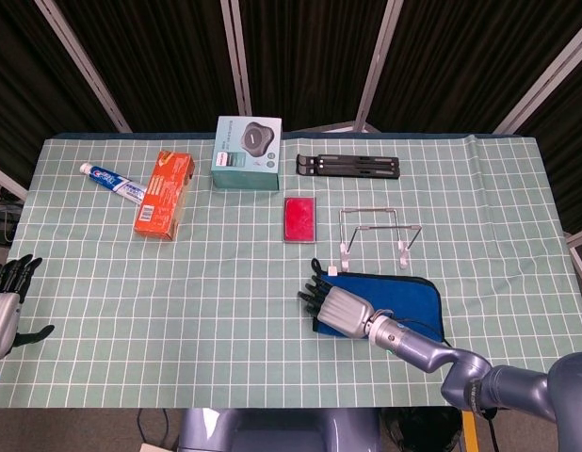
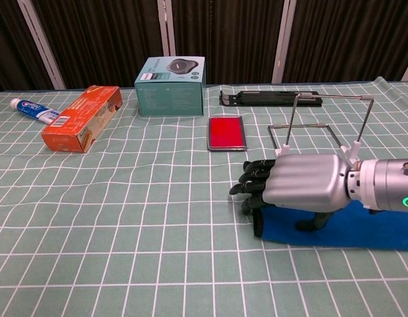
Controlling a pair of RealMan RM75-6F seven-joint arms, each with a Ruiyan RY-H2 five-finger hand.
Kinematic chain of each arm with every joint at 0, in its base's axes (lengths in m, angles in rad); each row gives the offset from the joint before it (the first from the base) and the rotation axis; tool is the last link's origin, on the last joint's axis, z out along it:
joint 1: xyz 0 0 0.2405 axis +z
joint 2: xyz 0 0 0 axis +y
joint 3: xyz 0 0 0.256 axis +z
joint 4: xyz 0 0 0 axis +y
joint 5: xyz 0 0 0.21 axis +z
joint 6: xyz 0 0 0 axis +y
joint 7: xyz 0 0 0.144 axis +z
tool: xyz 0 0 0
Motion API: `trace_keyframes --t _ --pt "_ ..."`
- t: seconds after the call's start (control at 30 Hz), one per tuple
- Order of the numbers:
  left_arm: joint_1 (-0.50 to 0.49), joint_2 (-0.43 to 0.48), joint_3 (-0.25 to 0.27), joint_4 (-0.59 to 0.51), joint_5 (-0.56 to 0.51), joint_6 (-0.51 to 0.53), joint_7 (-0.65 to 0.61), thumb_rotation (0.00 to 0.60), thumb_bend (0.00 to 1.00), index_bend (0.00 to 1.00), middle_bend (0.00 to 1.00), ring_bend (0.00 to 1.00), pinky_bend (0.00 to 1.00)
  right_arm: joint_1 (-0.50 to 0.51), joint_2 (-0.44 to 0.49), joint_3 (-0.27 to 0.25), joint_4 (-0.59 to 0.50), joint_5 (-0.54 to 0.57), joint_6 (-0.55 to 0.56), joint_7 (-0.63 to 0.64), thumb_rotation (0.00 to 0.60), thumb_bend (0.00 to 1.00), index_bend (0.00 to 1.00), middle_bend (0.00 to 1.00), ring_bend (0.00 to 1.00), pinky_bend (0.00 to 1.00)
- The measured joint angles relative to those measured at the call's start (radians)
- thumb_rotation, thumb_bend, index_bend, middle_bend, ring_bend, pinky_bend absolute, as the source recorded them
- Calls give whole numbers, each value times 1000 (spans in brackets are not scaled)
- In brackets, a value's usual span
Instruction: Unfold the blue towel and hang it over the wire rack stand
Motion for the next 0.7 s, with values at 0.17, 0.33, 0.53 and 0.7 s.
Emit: trace_keyframes --t 0.17,0.33,0.53,0.7 --pt "-1 -1 1 1 0 -2 0 600 0 0 0 0 0 -2 1 -16 12 -13 29 32 600 237 280 0 0 0" --pt "-1 -1 0 1 -2 -3 1 600 0 0 0 0 0 0 -3 -34 33 -36 60 75 600 238 282 0 0 0" --pt "-2 -3 0 2 -3 -3 3 600 0 0 0 0 0 5 -8 -48 52 -53 86 115 600 237 281 0 0 0" --pt "-3 -2 0 2 -4 -4 2 600 0 0 0 0 0 9 -12 -51 61 -56 100 129 600 233 281 0 0 0"
